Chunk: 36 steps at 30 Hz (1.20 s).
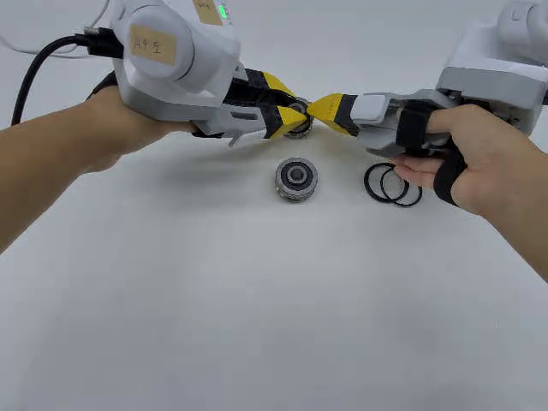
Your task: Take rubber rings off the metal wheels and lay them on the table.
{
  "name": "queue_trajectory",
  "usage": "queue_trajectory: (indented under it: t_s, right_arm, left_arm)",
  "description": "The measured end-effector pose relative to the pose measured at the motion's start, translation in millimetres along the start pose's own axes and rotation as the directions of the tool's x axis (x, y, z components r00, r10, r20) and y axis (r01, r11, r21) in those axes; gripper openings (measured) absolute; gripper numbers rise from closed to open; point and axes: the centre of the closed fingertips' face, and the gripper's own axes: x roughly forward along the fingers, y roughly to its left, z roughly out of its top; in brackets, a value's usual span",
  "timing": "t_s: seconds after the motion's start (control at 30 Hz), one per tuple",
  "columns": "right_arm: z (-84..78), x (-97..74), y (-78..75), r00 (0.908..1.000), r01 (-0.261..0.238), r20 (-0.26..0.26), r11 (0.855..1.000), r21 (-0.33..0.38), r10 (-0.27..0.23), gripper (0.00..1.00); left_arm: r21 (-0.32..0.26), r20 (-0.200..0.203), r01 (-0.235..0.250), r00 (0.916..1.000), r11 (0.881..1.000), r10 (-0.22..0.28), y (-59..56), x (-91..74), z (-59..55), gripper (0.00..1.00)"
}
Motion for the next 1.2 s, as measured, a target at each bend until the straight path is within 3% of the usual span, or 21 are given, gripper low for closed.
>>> queue_trajectory:
  t_s: [0.77,1.2]
  right_arm:
    - [-9.2,-8.4,20.5,0.9968,-0.068,-0.051,0.987,-0.146,0.061,0.0]
    - [-10.2,-9.7,20.5,0.9994,-0.025,-0.027,0.992,-0.124,0.022,0.01]
  left_arm:
    - [0.018,-0.002,-0.001,1.0,1.0,0.001,1.5,1.5,-1.7,0.13]
    - [-0.01,0.003,-0.021,0.9998,1.0,0.021,3.0,-3.8,-1.7,0.15]
